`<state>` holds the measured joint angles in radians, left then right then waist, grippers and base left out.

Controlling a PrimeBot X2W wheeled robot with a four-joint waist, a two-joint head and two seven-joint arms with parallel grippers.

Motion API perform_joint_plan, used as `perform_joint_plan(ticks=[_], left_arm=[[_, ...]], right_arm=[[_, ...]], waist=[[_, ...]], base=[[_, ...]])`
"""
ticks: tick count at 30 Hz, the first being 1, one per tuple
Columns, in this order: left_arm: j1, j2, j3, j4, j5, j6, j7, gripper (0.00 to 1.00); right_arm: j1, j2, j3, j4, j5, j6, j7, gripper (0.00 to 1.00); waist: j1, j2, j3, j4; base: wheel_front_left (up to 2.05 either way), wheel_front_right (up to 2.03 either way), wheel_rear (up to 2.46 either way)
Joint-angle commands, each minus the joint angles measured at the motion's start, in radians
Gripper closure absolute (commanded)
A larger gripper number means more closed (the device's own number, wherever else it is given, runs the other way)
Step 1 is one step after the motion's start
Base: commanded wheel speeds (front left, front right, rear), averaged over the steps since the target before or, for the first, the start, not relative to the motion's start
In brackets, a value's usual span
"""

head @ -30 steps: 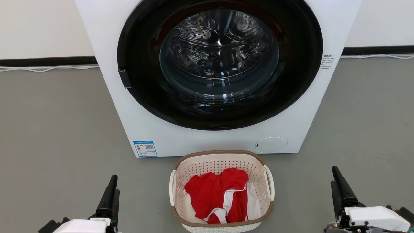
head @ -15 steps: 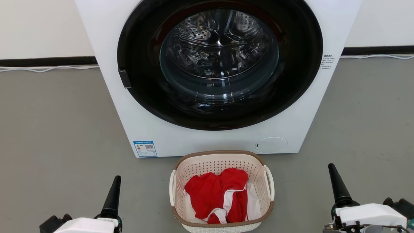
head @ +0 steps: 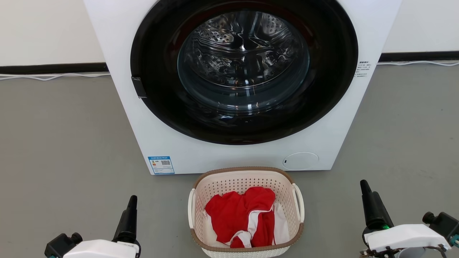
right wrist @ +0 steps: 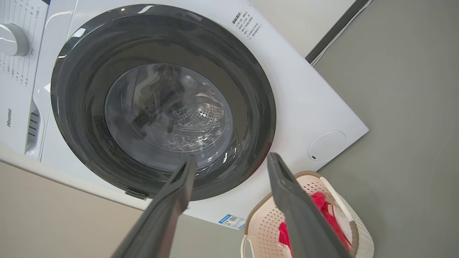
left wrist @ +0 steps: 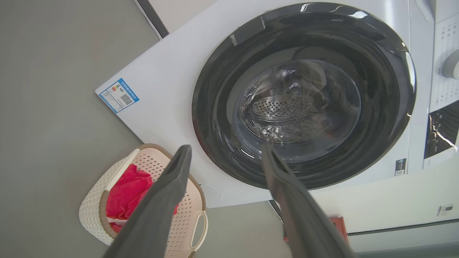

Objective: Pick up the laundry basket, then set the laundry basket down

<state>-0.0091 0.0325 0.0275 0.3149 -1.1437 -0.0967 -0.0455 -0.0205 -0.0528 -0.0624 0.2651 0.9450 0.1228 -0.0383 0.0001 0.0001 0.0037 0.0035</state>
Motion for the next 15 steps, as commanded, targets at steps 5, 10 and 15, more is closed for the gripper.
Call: perform_joint_plan(ticks=[5,10,15], left_arm=[[-0.021,0.01,0.007,-0.025,0.077,0.008,-0.019,0.0],[-0.017,0.01,0.005,-0.026,0.174,0.018,-0.036,0.0],[-0.014,0.011,0.001,-0.028,0.246,0.025,-0.051,0.0]], right_arm=[[-0.013,-0.017,0.016,-0.032,-0.085,0.004,-0.026,0.0],[-0.015,-0.023,0.024,-0.015,-0.183,0.004,-0.044,0.0],[-0.019,-0.027,0.031,-0.004,-0.262,0.005,-0.058,0.0]], waist=[[-0.0001,-0.0001,-0.001,-0.001],[-0.0001,-0.0001,-0.002,-0.002],[-0.0001,-0.0001,-0.002,-0.001]], base=[[0.0,0.0,0.0],[0.0,0.0,0.0],[0.0,0.0,0.0]])
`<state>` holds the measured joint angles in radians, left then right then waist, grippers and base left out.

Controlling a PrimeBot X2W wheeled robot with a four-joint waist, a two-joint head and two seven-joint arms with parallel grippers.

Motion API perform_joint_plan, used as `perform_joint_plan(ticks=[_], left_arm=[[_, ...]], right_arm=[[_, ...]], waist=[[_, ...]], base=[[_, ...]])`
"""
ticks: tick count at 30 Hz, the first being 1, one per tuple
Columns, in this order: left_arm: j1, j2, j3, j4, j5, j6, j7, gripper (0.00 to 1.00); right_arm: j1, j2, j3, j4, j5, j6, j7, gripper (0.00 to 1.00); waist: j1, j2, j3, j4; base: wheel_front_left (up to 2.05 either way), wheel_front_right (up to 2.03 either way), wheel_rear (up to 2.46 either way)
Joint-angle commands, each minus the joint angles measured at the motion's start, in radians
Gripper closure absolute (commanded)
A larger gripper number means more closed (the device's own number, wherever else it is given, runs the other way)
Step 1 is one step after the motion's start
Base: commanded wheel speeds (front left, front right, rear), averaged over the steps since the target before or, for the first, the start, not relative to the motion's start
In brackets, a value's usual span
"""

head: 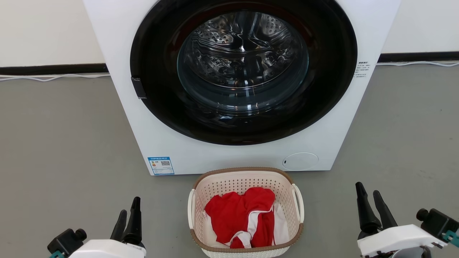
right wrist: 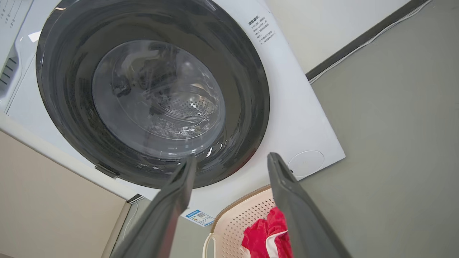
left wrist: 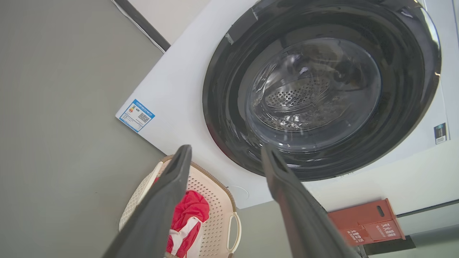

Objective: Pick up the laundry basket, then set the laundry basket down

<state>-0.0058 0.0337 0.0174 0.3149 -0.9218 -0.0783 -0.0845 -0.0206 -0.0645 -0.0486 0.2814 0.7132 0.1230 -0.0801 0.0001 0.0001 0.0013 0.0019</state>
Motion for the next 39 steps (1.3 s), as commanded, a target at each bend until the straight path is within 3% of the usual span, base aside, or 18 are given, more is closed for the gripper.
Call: perform_joint_plan(ticks=[1,39], left_arm=[[-0.017,0.01,0.011,-0.028,0.038,0.007,-0.015,0.0],[-0.007,0.014,-0.013,-0.011,0.493,0.024,-0.124,0.0]], right_arm=[[-0.02,-0.016,0.019,-0.018,-0.046,0.004,-0.02,0.0],[-0.041,-0.036,0.094,0.047,-0.55,0.007,-0.128,0.0]], waist=[[-0.0001,-0.0001,0.0,0.0],[-0.0001,-0.0001,0.003,-0.009]], base=[[0.0,0.0,0.0],[0.0,0.0,0.0]])
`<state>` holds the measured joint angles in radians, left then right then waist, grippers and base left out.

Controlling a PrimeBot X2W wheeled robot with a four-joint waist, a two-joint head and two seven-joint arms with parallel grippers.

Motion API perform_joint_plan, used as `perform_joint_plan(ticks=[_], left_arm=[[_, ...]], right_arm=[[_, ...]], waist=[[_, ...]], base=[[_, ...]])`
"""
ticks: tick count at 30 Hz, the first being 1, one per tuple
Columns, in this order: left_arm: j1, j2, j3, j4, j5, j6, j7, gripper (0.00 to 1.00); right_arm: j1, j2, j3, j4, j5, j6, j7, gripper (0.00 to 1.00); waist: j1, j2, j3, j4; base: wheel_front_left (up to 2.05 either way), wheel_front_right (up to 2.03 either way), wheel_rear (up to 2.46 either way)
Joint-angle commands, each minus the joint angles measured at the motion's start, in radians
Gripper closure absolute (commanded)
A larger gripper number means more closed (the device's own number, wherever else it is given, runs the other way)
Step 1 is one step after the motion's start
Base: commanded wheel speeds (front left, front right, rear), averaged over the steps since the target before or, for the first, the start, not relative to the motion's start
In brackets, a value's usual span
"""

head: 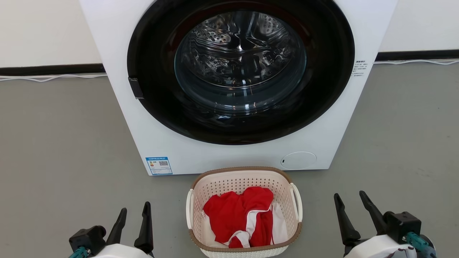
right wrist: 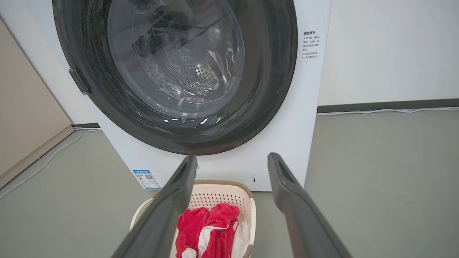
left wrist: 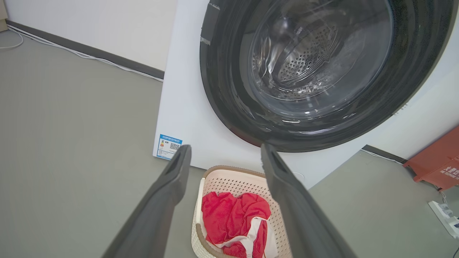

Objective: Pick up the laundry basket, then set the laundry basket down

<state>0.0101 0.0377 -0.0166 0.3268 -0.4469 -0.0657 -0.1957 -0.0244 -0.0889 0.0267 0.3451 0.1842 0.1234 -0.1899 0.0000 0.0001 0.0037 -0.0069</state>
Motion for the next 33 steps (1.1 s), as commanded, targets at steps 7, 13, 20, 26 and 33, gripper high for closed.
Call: perform_joint_plan(ticks=[7,13,20,26,33], left_arm=[[-0.02,0.011,0.024,-0.021,0.097,0.016,-0.033,0.0],[-0.018,0.012,0.025,-0.016,0.163,0.018,-0.051,0.0],[-0.015,0.013,0.022,-0.014,0.22,0.019,-0.066,0.0],[-0.015,0.013,0.02,-0.012,0.218,0.02,-0.066,0.0],[-0.017,0.013,0.02,-0.007,0.217,0.019,-0.066,0.0]], right_arm=[[-0.034,-0.006,0.012,-0.009,-0.108,0.007,-0.039,0.0],[-0.035,-0.006,0.013,-0.001,-0.185,0.007,-0.056,0.0],[-0.036,-0.007,0.017,0.005,-0.252,0.007,-0.072,0.0],[-0.034,-0.006,0.01,0.005,-0.247,0.007,-0.072,0.0],[-0.031,-0.002,0.005,0.003,-0.241,0.007,-0.072,0.0]], waist=[[0.0,-0.0001,0.005,-0.004],[0.0,-0.0001,0.006,-0.008],[0.0,-0.0001,0.007,-0.012],[0.0,-0.0001,0.007,-0.011],[0.0,-0.0001,0.008,-0.01]], base=[[0.0,0.0,0.0],[0.0,0.0,0.0],[0.0,0.0,0.0],[0.0,0.0,0.0],[0.0,0.0,0.0]])
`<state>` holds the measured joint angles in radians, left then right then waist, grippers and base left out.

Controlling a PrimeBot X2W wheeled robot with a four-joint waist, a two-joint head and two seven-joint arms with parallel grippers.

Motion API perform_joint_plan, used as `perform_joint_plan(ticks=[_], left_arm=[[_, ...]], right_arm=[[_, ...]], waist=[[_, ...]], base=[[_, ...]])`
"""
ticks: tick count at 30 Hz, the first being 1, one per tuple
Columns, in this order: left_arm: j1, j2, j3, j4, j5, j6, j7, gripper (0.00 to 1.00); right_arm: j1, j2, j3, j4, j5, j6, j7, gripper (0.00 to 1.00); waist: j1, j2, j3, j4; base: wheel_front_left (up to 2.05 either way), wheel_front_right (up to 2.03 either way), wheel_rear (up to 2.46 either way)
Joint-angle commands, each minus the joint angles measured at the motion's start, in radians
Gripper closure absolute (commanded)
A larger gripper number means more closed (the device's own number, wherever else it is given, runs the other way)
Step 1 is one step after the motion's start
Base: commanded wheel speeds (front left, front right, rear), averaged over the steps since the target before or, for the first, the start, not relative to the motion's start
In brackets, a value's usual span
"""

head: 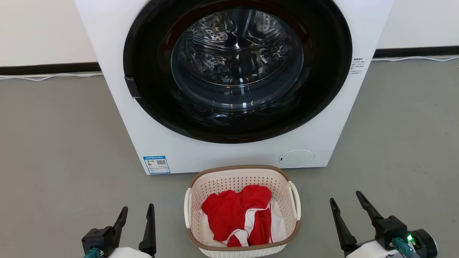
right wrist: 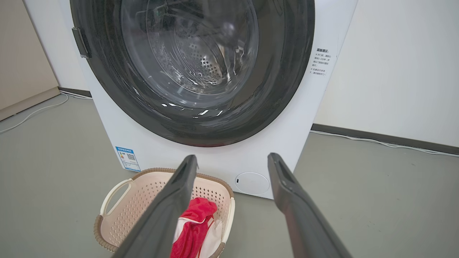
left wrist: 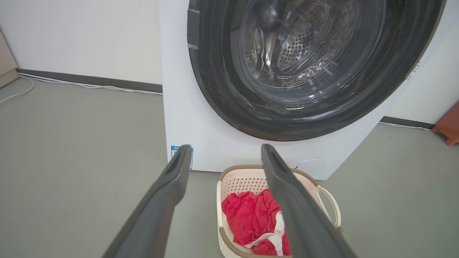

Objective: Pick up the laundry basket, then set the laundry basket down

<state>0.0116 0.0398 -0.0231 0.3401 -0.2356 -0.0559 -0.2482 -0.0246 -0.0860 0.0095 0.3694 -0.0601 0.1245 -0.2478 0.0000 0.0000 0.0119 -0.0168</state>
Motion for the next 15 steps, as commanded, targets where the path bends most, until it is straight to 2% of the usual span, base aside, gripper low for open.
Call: perform_joint_plan(ticks=[1,8,15], left_arm=[[-0.019,0.01,0.027,-0.02,0.005,0.009,-0.014,0.0],[-0.026,0.01,0.021,-0.02,0.001,0.007,-0.014,0.0],[-0.072,0.01,0.006,-0.01,-0.005,-0.002,-0.014,0.0]], right_arm=[[-0.031,-0.004,0.023,-0.021,0.004,0.006,-0.014,0.0],[-0.036,0.0,0.021,-0.026,0.006,0.006,-0.014,0.0],[-0.074,0.008,0.018,-0.023,0.015,0.006,-0.014,0.0]], waist=[[0.0,0.0,0.001,0.001],[0.0,0.0,0.018,0.005],[0.0,0.0,0.084,0.011]], base=[[0.0,0.0,0.0],[0.0,0.0,0.0],[0.0,0.0,0.0]])
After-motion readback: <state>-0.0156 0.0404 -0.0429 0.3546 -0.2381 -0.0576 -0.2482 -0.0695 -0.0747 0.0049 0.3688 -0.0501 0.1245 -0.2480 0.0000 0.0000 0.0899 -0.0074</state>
